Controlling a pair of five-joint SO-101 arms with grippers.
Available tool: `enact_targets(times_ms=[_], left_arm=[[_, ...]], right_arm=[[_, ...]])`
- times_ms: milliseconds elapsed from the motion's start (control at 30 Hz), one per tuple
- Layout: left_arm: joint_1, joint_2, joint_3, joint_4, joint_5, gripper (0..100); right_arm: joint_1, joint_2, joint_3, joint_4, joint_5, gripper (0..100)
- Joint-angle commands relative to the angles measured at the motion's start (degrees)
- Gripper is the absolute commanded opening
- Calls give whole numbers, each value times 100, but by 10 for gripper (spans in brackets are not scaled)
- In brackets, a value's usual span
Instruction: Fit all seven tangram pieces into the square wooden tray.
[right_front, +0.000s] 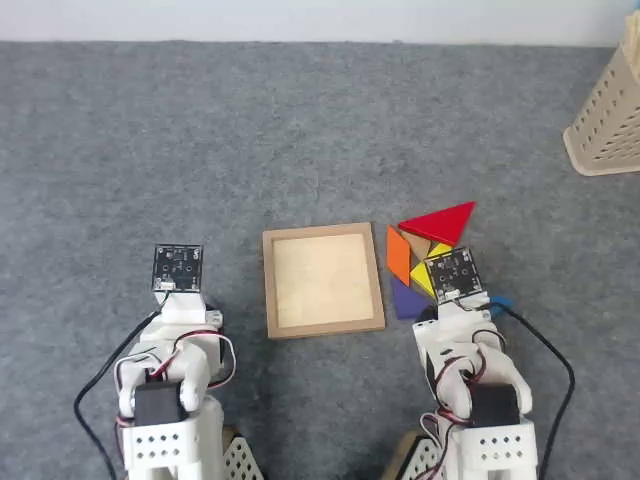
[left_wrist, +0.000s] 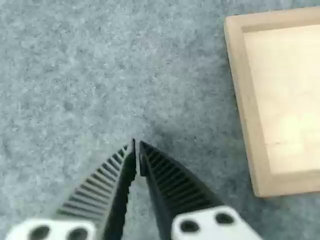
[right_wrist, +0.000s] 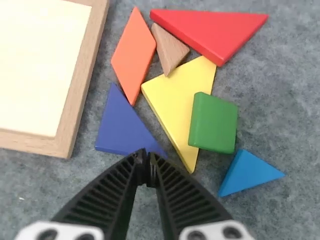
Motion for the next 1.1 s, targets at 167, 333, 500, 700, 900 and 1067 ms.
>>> enact_targets(times_ms=[167, 333, 500, 700, 900, 1067], left_arm=[[-9, -132, -110, 35, 44, 12], [-18, -132, -110, 35, 44, 12], [-18, -132, -110, 35, 44, 12], [-18, -132, -110, 35, 44, 12], [-18, -132, -110, 35, 44, 12], [-18, -132, -110, 35, 44, 12]], right_arm=[[66, -110, 79, 31, -18, 6], [1218, -119, -510, -479, 1468, 6], [2018, -40, -1468, -971, 2330, 6], [2062, 1235, -2242, -1191, 2040, 6], [1508, 4462, -3859, -1112, 2031, 6], [655, 6923, -5512, -497, 1538, 6]])
